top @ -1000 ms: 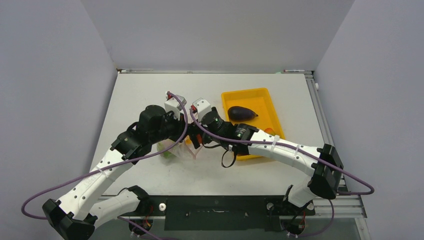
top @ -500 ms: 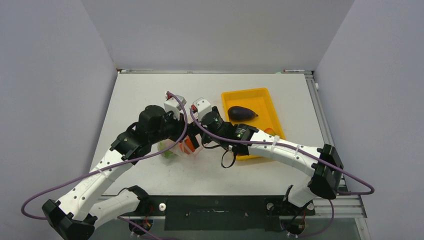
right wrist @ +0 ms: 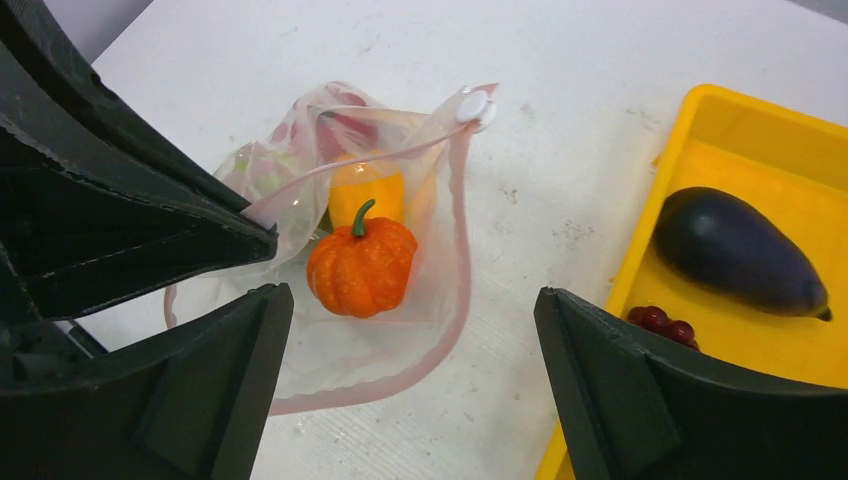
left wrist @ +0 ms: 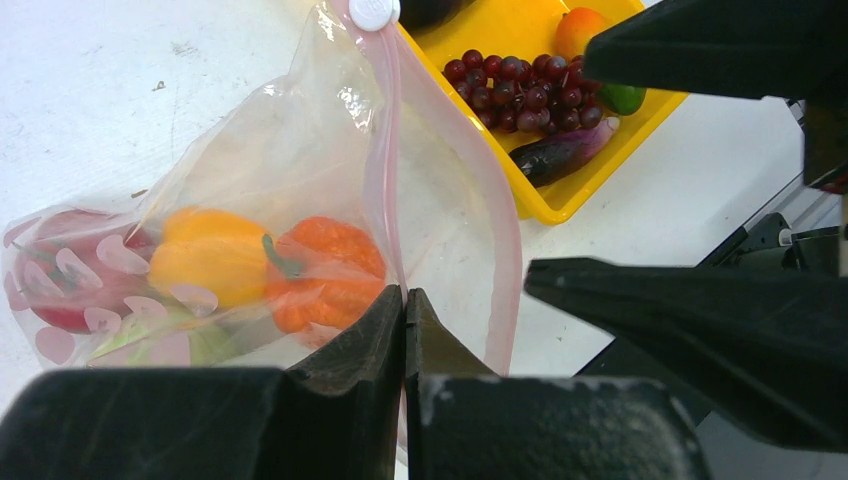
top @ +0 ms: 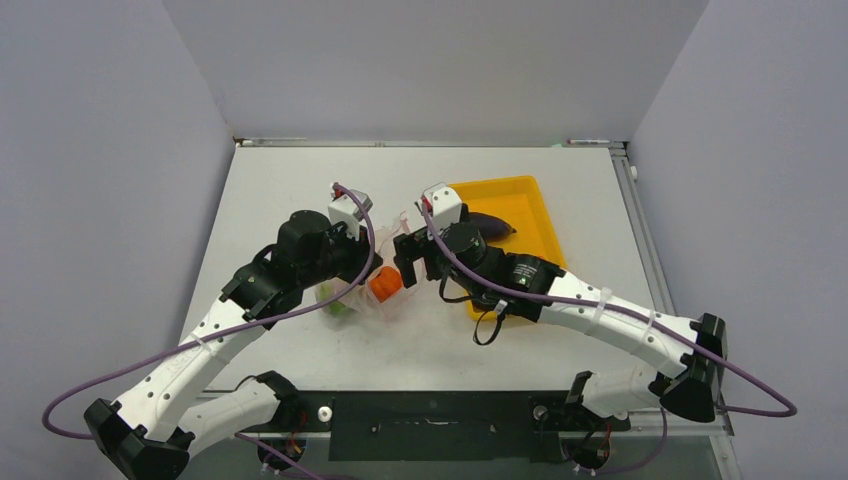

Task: Place the food in the zip-top bag and seal the zipper
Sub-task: Pick up the fake vegetable from the bin.

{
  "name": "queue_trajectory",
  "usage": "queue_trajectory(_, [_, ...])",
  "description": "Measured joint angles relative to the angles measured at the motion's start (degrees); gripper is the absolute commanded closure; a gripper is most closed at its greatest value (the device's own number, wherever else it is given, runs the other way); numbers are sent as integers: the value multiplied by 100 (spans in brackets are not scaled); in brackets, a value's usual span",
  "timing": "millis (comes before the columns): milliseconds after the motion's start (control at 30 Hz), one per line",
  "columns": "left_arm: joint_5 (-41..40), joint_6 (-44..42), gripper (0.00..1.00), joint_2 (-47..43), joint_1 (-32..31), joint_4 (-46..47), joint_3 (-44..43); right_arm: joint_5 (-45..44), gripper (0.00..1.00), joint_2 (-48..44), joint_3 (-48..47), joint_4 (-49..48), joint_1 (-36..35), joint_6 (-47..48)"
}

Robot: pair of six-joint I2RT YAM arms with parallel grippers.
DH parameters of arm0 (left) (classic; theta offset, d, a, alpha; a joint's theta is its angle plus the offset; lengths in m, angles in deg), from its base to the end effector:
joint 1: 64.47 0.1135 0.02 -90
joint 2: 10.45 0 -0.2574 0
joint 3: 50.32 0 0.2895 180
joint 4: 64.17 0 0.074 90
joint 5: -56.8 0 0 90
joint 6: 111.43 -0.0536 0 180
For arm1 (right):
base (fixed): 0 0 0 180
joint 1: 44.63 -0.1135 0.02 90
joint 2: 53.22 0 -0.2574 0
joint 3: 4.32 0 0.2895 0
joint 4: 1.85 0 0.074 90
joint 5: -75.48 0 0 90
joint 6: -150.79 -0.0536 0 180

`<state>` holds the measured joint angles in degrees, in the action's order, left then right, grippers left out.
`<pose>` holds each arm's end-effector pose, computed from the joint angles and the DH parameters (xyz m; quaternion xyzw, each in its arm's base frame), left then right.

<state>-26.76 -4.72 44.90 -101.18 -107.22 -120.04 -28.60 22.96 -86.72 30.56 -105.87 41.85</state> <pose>0.2094 -0.1637 0.3360 0.1773 0.8408 -0.2720 0.4331 0.1843 0.3088 0.3392 -0.2436 0.8091 0.2582 0.4683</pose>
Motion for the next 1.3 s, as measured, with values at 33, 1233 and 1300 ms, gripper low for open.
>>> queue_trajectory(33, [-2, 0, 100, 0, 0, 0, 0, -74, 4, -96, 44, -11, 0, -11])
queue_trajectory(1233, [-175, 0, 100, -7, -109, -44, 0, -1252, 20, -868, 2378, 916, 3300, -431])
queue_trajectory(1300, [-177, 0, 100, -7, -114, -46, 0, -1189, 23, -717, 2398, 798, 3362, -431])
